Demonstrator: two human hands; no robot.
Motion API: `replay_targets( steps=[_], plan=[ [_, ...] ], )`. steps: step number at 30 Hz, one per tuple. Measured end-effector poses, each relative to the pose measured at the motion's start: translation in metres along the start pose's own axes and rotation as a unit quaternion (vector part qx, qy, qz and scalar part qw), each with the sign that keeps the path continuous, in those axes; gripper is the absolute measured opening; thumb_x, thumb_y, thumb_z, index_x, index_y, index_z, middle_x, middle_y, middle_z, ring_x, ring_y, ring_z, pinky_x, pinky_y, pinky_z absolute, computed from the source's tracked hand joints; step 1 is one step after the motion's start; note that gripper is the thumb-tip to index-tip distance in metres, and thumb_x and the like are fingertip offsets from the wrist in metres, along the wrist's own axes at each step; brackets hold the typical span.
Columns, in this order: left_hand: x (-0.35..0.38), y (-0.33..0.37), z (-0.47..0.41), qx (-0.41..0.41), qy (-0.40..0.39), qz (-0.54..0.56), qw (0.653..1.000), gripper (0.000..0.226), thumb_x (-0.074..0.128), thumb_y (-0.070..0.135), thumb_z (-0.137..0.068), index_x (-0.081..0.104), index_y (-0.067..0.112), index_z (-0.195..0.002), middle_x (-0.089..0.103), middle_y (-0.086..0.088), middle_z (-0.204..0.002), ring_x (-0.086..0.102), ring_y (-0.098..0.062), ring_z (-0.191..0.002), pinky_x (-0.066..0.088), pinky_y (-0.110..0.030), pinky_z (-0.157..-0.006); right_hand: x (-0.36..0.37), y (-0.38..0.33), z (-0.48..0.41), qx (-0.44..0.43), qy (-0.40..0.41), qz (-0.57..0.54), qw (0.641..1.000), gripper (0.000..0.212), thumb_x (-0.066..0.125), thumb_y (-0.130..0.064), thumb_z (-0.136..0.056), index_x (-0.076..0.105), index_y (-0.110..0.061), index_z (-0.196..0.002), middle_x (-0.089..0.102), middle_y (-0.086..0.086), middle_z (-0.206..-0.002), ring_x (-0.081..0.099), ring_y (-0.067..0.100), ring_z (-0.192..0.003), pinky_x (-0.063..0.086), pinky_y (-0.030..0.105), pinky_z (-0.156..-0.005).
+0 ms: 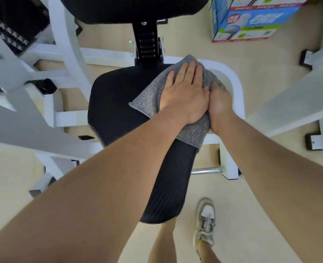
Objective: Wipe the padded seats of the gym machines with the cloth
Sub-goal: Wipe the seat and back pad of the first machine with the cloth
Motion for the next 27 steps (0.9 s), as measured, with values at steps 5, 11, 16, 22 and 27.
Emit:
replay_targets(
  steps=[5, 11, 16, 22, 27],
  plan=[
    [0.004, 0.008, 0.061, 0.037, -0.018, -0.011, 0.999, 0.057, 0.011, 0.038, -0.102, -0.004, 0.016, -0.152, -0.008, 0.000, -0.161, -0.009, -0.013, -0.147, -0.005, -0.039, -0.119, 0.003, 0.041, 0.057, 0.017, 0.017, -0.183, 0.983, 0.047, 0.032, -0.045, -0.098, 0.060, -0.013, -0.119, 0.066, 0.005, -0.115, 0.060, 0.018, -0.107, 0.044, 0.040, -0.103],
    [0.006, 0.001, 0.132, 0.053, -0.027, -0.019, 0.998, 0.056, 0.009, 0.037, -0.102, -0.004, 0.019, -0.153, -0.008, 0.003, -0.161, -0.010, -0.010, -0.146, -0.005, -0.037, -0.119, 0.010, 0.068, 0.125, 0.018, -0.001, -0.158, 0.987, 0.047, 0.027, -0.041, -0.102, 0.048, -0.017, -0.137, 0.056, 0.004, -0.133, 0.053, 0.017, -0.119, 0.037, 0.034, -0.108],
    [0.010, -0.005, 0.182, 0.039, -0.008, -0.042, 0.998, 0.055, 0.007, 0.036, -0.101, -0.004, 0.022, -0.152, -0.007, 0.005, -0.161, -0.009, -0.009, -0.146, -0.004, -0.037, -0.120, 0.016, 0.086, 0.169, 0.024, -0.021, -0.179, 0.983, 0.042, 0.029, -0.033, -0.103, 0.050, -0.016, -0.135, 0.059, -0.001, -0.125, 0.054, 0.012, -0.113, 0.039, 0.025, -0.100],
    [0.012, -0.002, 0.252, 0.042, 0.096, -0.039, 0.994, 0.051, 0.021, 0.030, -0.098, 0.042, 0.015, -0.142, 0.040, 0.001, -0.149, 0.036, -0.015, -0.139, 0.020, -0.035, -0.116, 0.021, 0.125, 0.226, 0.079, -0.045, -0.216, 0.972, 0.037, 0.030, -0.042, -0.101, 0.058, -0.027, -0.119, 0.064, -0.001, -0.119, 0.059, 0.017, -0.113, 0.042, 0.039, -0.105],
    [-0.003, -0.001, 0.291, -0.052, 0.082, 0.280, 0.955, 0.031, 0.041, 0.025, -0.099, 0.070, 0.015, -0.107, 0.065, 0.012, -0.108, 0.056, -0.002, -0.106, 0.033, -0.010, -0.096, 0.006, 0.132, 0.272, 0.117, -0.118, -0.284, 0.944, 0.031, 0.036, -0.037, -0.101, 0.064, -0.026, -0.109, 0.070, 0.004, -0.113, 0.066, 0.018, -0.105, 0.048, 0.038, -0.096]
  ],
)
Point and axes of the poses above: each hand's wrist, its own z-axis away from the middle knuckle, its own x-axis out of the palm, y = z × x, the point moved 9 cm from there along -z, towards the middle knuckle
